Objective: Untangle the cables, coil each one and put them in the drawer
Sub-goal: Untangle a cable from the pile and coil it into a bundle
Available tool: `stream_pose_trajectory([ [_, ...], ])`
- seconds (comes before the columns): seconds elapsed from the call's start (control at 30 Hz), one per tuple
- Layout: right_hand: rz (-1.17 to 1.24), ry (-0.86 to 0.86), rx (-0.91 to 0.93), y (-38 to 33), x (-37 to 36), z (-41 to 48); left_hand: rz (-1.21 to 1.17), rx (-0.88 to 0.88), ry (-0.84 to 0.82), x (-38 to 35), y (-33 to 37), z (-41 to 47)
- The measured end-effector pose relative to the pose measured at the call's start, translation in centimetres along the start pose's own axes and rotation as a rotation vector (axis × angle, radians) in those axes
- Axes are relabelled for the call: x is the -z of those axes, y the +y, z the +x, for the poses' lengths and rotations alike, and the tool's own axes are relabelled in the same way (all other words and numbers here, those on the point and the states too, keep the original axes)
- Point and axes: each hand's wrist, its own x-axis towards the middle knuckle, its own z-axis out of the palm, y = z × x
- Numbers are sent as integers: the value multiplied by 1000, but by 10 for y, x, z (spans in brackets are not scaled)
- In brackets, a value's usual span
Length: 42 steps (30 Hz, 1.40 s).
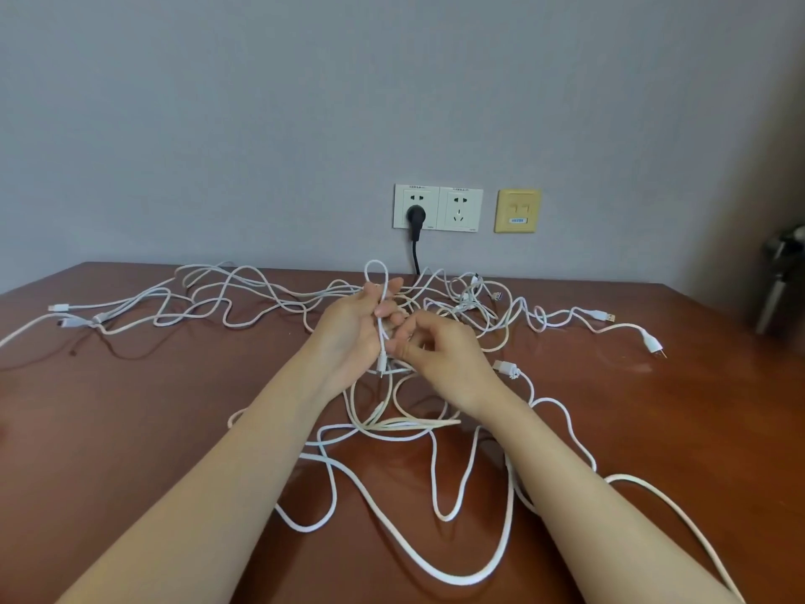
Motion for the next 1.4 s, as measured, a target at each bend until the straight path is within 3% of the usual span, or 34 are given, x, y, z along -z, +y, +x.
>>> stream_pose_trajectory([
  [0.13, 47, -1, -25, 1, 6, 0, -45, -20, 11, 10, 6, 7],
  [0.3, 182, -79, -113, 0, 14, -3, -11, 93, 34, 22, 5, 14],
  [0.47, 741, 146, -89, -11, 33, 3, 57, 178, 23, 18, 6, 11],
  [0.57, 981, 36, -63, -14, 39, 3, 115, 200, 9, 15, 8, 6],
  [0.63, 964, -75, -33, -14, 38, 2, 142, 201, 8, 13, 12, 3],
  [0.73, 706, -117, -18, -9, 36, 1, 126, 206, 20, 14, 17, -2],
  [0.83, 412, -222, -59, -7, 32, -2, 0, 207, 43, 14, 18, -6],
  [0.93, 322, -365, -79, -12, 31, -4, -106, 192, 117, 15, 18, -4],
  [1.03, 262, -323, -98, -13, 34, -5, -74, 155, 197, 22, 20, -1],
  [1.13, 304, -197, -95, -11, 31, -4, 93, 145, 197, 21, 19, -5],
  [1.27, 673, -65, -57, -24, 29, -5, 468, 166, 114, -1, 15, -15],
  [1.4, 562, 5, -44, -34, 19, -7, 824, 166, 81, -10, 7, -18],
])
